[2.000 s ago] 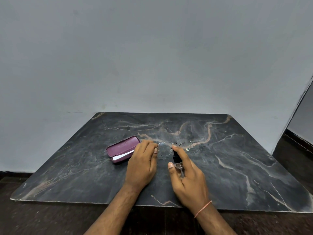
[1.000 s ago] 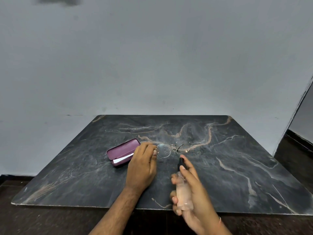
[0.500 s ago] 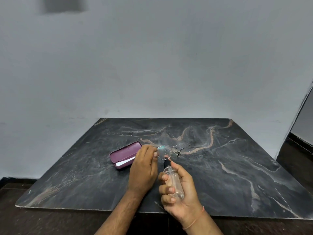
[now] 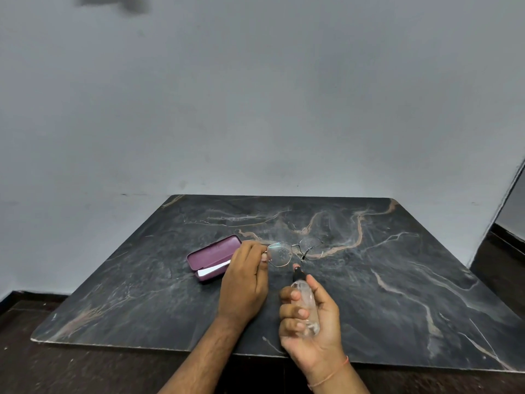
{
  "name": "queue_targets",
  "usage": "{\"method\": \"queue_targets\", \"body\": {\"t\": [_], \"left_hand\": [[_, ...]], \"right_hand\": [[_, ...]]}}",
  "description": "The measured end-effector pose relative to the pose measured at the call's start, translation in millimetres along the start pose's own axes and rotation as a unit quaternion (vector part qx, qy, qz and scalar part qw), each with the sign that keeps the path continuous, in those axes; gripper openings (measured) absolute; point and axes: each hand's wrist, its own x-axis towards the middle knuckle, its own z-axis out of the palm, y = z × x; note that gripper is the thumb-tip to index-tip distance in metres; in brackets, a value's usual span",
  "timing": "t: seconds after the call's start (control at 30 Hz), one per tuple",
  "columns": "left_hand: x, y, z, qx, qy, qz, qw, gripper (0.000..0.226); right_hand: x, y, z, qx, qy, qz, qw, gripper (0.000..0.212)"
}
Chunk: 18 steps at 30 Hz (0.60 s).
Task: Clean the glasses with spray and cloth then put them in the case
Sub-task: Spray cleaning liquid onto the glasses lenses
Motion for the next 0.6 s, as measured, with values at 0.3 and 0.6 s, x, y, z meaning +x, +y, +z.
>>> {"method": "queue_targets", "body": {"t": [0.3,0.6], "left_hand": [[-0.7,-2.6,0.9,-0.008,-0.003,0.000,1.000,0.022],[0.3,-6.5,3.9,-0.003,-0.010,0.013,1.000,0.022]], "right_hand": [[-0.1,-32.0,-13.9,0.069,-0.057,-0.043,0.995,0.056],[7.1,-29.3,-12.6,0.061,-0.080,-0.047,0.994,0.055]]}}
